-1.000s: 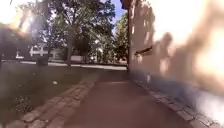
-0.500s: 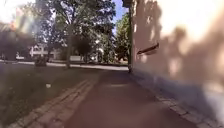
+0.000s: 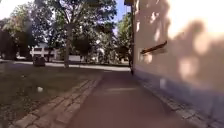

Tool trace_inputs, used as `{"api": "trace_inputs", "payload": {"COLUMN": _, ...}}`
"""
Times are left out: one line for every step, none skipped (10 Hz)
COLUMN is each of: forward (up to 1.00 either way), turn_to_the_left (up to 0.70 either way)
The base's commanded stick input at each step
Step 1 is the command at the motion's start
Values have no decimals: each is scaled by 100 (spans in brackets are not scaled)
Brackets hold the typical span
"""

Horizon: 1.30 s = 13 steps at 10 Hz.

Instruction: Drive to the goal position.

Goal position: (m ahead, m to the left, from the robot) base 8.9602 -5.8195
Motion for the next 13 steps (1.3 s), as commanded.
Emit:
{"api": "trace_inputs", "payload": {"forward": 70, "turn_to_the_left": -13}}
{"api": "trace_inputs", "payload": {"forward": 70, "turn_to_the_left": -4}}
{"api": "trace_inputs", "payload": {"forward": 70, "turn_to_the_left": 0}}
{"api": "trace_inputs", "payload": {"forward": 70, "turn_to_the_left": 0}}
{"api": "trace_inputs", "payload": {"forward": 70, "turn_to_the_left": 0}}
{"api": "trace_inputs", "payload": {"forward": 70, "turn_to_the_left": 0}}
{"api": "trace_inputs", "payload": {"forward": 70, "turn_to_the_left": 0}}
{"api": "trace_inputs", "payload": {"forward": 70, "turn_to_the_left": 0}}
{"api": "trace_inputs", "payload": {"forward": 70, "turn_to_the_left": 0}}
{"api": "trace_inputs", "payload": {"forward": 70, "turn_to_the_left": 0}}
{"api": "trace_inputs", "payload": {"forward": 70, "turn_to_the_left": 0}}
{"api": "trace_inputs", "payload": {"forward": 70, "turn_to_the_left": 0}}
{"api": "trace_inputs", "payload": {"forward": 70, "turn_to_the_left": 0}}
